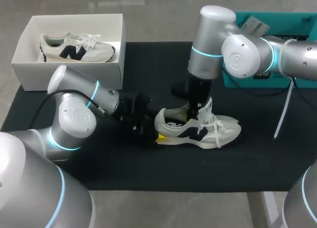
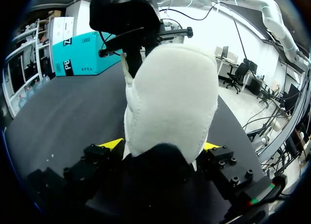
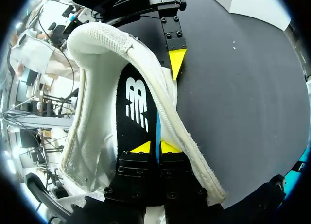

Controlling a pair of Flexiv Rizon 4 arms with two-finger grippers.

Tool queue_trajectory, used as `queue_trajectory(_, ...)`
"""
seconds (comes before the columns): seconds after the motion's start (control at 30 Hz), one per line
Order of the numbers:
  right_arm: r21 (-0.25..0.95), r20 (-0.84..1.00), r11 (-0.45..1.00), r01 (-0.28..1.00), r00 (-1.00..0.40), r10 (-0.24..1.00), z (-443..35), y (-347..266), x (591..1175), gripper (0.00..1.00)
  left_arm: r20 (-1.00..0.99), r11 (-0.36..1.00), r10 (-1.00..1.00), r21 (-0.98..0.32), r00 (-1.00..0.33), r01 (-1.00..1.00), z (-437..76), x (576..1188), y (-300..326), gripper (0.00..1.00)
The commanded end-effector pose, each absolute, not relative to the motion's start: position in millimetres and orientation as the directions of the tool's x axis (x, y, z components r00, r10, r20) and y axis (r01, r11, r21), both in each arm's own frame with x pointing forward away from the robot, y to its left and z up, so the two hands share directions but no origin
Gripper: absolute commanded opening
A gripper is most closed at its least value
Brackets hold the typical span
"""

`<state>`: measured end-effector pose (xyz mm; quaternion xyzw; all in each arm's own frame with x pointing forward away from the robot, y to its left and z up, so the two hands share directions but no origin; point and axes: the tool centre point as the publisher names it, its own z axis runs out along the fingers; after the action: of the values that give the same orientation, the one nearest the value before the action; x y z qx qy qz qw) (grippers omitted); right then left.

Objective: Take the shoe out of the shoebox, open the shoe tongue, remove and reinsert the insole, then place the shoe into the shoebox

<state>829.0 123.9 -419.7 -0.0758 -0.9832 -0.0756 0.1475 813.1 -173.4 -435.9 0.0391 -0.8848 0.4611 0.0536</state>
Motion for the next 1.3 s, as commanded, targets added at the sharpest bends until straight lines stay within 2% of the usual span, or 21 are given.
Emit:
queue_trajectory(0.03, 0.130, 0.259, 0.975, 0.183, -0.955, 0.145, -441.9, 124.1, 809.8, 0.00, 0.130, 0.573, -0.023, -0.811, -0.991, -0.120, -440.0, 817.3, -174.8, 0.00)
queue_trajectory(0.43, 0.187, 0.139, 0.962, 0.197, -0.975, 0.173, -387.0, 114.1, 802.9, 0.00, 0.130, 0.573, -0.023, -0.811, -0.991, -0.120, -440.0, 817.3, -174.8, 0.00)
queue_trajectory(0.77, 0.233, 0.072, 0.956, 0.176, -0.984, 0.163, -364.6, 114.7, 807.0, 0.00, 0.130, 0.573, -0.023, -0.811, -0.991, -0.120, -440.0, 817.3, -174.8, 0.00)
queue_trajectory(1.03, 0.368, 0.025, 0.917, 0.151, -0.988, 0.153, -357.0, 111.4, 813.7, 0.00, 0.130, 0.573, -0.023, -0.811, -0.991, -0.120, -440.0, 817.3, -174.8, 0.00)
queue_trajectory(1.3, 0.372, 0.028, 0.918, 0.138, -0.990, 0.137, -354.3, 108.3, 816.0, 0.00, 0.130, 0.573, -0.023, -0.811, -0.991, -0.120, -440.0, 817.3, -174.8, 0.00)
